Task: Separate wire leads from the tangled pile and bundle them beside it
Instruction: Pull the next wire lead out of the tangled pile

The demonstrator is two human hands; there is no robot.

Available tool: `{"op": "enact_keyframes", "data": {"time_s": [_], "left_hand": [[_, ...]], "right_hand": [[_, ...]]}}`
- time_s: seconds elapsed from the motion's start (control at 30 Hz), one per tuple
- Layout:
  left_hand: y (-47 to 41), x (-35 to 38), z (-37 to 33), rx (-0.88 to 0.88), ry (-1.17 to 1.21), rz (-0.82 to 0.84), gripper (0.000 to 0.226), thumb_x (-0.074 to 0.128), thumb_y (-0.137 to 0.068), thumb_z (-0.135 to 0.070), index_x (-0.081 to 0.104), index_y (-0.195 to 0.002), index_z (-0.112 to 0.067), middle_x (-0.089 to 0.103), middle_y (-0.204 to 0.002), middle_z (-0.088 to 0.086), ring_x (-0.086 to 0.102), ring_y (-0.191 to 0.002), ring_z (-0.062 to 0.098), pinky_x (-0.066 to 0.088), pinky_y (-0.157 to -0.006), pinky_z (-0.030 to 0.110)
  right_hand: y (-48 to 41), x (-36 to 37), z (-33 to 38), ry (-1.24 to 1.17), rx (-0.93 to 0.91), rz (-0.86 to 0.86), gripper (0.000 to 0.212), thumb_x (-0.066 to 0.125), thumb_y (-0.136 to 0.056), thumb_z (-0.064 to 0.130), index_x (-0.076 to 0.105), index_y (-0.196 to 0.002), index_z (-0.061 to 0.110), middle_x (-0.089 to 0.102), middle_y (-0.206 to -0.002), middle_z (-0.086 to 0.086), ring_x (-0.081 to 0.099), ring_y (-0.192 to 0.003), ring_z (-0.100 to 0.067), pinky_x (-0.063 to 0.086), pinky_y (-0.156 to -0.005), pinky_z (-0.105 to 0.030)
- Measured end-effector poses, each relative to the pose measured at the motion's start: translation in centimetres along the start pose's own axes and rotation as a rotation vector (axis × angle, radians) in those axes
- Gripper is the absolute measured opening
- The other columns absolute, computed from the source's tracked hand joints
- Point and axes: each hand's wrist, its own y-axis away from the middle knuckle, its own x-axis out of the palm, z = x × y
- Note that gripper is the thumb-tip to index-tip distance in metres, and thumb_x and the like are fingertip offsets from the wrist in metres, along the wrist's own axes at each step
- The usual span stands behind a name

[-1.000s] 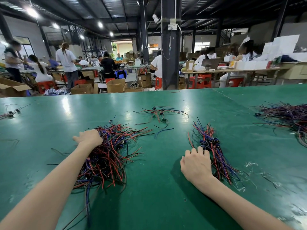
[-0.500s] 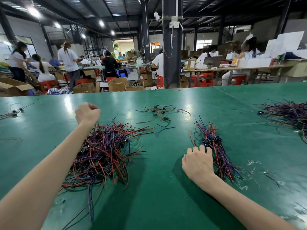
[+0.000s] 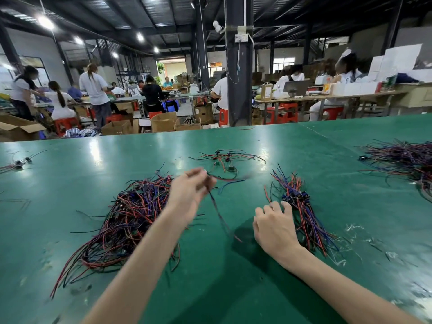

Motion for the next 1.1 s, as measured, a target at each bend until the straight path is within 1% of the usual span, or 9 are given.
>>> {"op": "enact_keyframes", "data": {"time_s": [0.07, 0.17, 0.3, 0.37, 0.43, 0.67, 0.83, 0.97, 1.1], "left_hand": [[0.9, 0.4, 3.4, -0.143, 0.049, 0.019, 0.011, 0.043, -0.093, 0.01, 0.05, -0.09, 0.002, 0.055, -0.083, 0.017, 0.062, -0.064, 0.021, 0.057, -0.057, 0.022], [1.5, 0.2, 6.6, -0.246, 0.103, 0.046, 0.01, 0.044, -0.093, 0.01, 0.05, -0.091, 0.002, 0.056, -0.081, 0.018, 0.065, -0.056, 0.019, 0.058, -0.056, 0.023], [1.7, -0.6, 8.1, -0.254, 0.106, 0.05, 0.008, 0.046, -0.093, 0.008, 0.052, -0.092, 0.004, 0.058, -0.08, 0.018, 0.066, -0.055, 0.017, 0.055, -0.053, 0.021], [1.9, -0.8, 8.4, -0.244, 0.07, 0.063, 0.007, 0.048, -0.092, 0.008, 0.054, -0.093, 0.005, 0.06, -0.08, 0.017, 0.066, -0.058, 0.017, 0.055, -0.055, 0.021], [2.2, -0.9, 8.6, -0.239, 0.038, 0.08, 0.007, 0.05, -0.091, 0.008, 0.055, -0.094, 0.005, 0.062, -0.08, 0.016, 0.066, -0.059, 0.016, 0.055, -0.056, 0.021], [3.3, -0.6, 8.8, -0.242, -0.038, 0.16, 0.01, 0.05, -0.092, 0.005, 0.059, -0.094, 0.005, 0.069, -0.074, 0.011, 0.066, -0.057, 0.015, 0.055, -0.057, 0.02], [4.0, -0.3, 9.0, -0.263, -0.012, 0.243, 0.015, 0.047, -0.091, 0.011, 0.06, -0.096, 0.007, 0.069, -0.078, 0.015, 0.068, -0.062, 0.018, 0.056, -0.057, 0.022], [3.9, -0.3, 8.8, -0.271, -0.026, 0.269, 0.01, 0.052, -0.089, 0.006, 0.06, -0.096, 0.004, 0.068, -0.082, 0.016, 0.066, -0.061, 0.018, 0.058, -0.061, 0.029], [3.8, -0.4, 8.9, -0.243, -0.149, 0.226, 0.002, 0.064, -0.085, -0.007, 0.064, -0.086, -0.006, 0.068, -0.078, 0.007, 0.061, -0.061, 0.011, 0.052, -0.06, 0.023]], "right_hand": [[0.0, -0.1, 0.4, -0.078, -0.101, -0.159, 0.005, 0.064, -0.074, 0.02, 0.065, -0.075, 0.016, 0.067, -0.071, -0.004, 0.062, -0.077, -0.028, 0.037, -0.086, -0.042], [0.3, -0.4, 1.2, -0.383, -0.158, -0.211, 0.013, 0.057, -0.079, 0.019, 0.069, -0.084, 0.018, 0.072, -0.08, -0.001, 0.066, -0.078, -0.024, 0.039, -0.079, -0.039], [0.5, -0.8, 1.2, -0.931, -0.129, -0.048, 0.018, 0.057, -0.09, 0.009, 0.073, -0.097, 0.013, 0.073, -0.101, 0.0, 0.064, -0.095, -0.014, 0.048, -0.087, -0.031], [0.4, -1.1, 0.9, -1.166, -0.008, 0.013, 0.017, 0.059, -0.091, 0.007, 0.074, -0.093, 0.016, 0.072, -0.095, 0.006, 0.062, -0.088, 0.002, 0.045, -0.083, -0.016], [0.3, -1.3, 0.7, -1.313, 0.107, 0.056, 0.019, 0.062, -0.09, 0.009, 0.072, -0.083, 0.024, 0.072, -0.082, 0.014, 0.063, -0.079, 0.007, 0.045, -0.077, -0.013], [-0.1, -1.2, 0.3, -1.545, 0.306, 0.114, 0.011, 0.069, -0.084, 0.011, 0.072, -0.074, 0.013, 0.069, -0.066, 0.0, 0.058, -0.061, -0.012, 0.048, -0.063, -0.026], [-0.3, -1.7, 0.3, -1.735, 0.478, 0.184, 0.014, 0.071, -0.079, 0.013, 0.07, -0.07, 0.002, 0.063, -0.06, -0.01, 0.053, -0.045, -0.014, 0.047, -0.048, -0.023], [-0.3, -2.1, 0.5, -1.83, 0.529, 0.229, 0.014, 0.072, -0.078, 0.013, 0.069, -0.069, 0.002, 0.064, -0.061, -0.01, 0.054, -0.054, -0.021, 0.048, -0.057, -0.027], [-0.3, -2.2, 0.7, -1.85, 0.531, 0.253, 0.015, 0.074, -0.074, 0.016, 0.07, -0.069, 0.004, 0.06, -0.06, -0.007, 0.047, -0.055, -0.015, 0.042, -0.058, -0.025]]}}
